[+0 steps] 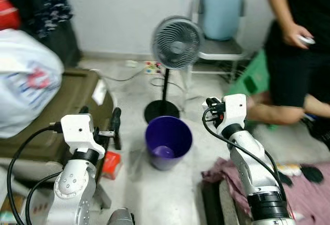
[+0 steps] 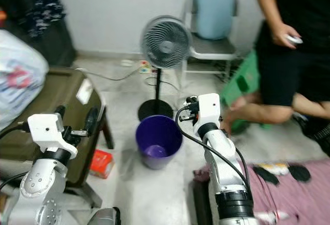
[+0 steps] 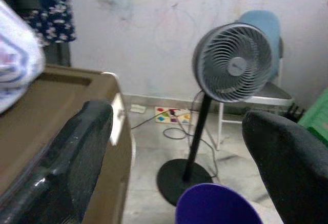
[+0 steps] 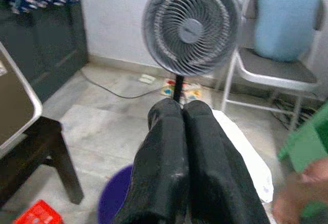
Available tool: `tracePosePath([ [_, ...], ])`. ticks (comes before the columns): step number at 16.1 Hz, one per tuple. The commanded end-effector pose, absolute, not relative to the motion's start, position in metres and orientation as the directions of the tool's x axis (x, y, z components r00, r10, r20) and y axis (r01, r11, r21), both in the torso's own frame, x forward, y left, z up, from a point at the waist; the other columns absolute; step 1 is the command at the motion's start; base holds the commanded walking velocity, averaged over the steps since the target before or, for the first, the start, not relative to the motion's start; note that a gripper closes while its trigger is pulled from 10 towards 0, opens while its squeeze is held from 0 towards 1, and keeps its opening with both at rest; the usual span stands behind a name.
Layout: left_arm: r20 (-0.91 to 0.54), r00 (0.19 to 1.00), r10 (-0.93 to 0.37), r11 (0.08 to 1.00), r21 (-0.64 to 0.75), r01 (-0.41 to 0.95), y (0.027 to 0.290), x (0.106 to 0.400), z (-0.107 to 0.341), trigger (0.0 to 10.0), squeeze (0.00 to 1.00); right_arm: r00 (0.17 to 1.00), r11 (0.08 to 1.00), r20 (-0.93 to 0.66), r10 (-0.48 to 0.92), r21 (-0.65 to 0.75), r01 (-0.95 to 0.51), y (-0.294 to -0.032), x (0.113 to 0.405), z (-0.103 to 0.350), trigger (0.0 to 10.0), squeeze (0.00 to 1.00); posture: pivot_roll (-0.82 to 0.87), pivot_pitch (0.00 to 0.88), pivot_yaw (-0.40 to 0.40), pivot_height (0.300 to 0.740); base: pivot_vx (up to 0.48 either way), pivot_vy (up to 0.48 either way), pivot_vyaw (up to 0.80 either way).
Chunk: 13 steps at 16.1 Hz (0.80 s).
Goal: Clean up the room
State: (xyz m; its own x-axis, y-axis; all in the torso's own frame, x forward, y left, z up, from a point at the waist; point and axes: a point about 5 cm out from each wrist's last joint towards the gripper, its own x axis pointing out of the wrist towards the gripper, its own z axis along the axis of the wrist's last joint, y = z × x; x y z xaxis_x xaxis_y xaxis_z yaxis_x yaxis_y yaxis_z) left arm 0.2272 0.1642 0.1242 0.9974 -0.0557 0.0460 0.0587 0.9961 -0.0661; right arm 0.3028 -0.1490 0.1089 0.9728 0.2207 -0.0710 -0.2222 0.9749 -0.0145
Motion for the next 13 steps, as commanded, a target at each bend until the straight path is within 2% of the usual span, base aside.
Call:
tracePosePath([
  [1,0.046,0.996,-0.071,0.995,-0.064,0.074,0.1620,0.2269,0.1253,10.0,0.00,0.974,0.975,-0.064,0.218,-0.014,-0.220,-0.1525,0.3041,0.1121,10.0,0.00,0.05,0.000,-0.075,0.740,0.000,0.000,0.00],
  [5,0.063,0.994,-0.091,0.993,-0.066,0.095,0.1600,0.2270,0.1272,10.0,0.00,0.972,0.974,-0.070,0.226,-0.006,-0.227,-0.1516,0.3050,0.1111,10.0,0.00,0.05,0.000,-0.078,0.740,0.000,0.000,0.00],
  [13,0.068,0.992,-0.102,0.992,-0.062,0.106,0.1593,0.2282,0.1280,10.0,0.00,0.966,0.968,-0.068,0.249,-0.013,-0.250,-0.1483,0.3070,0.1120,10.0,0.00,0.05,0.000,-0.075,0.740,0.297,0.000,0.00],
])
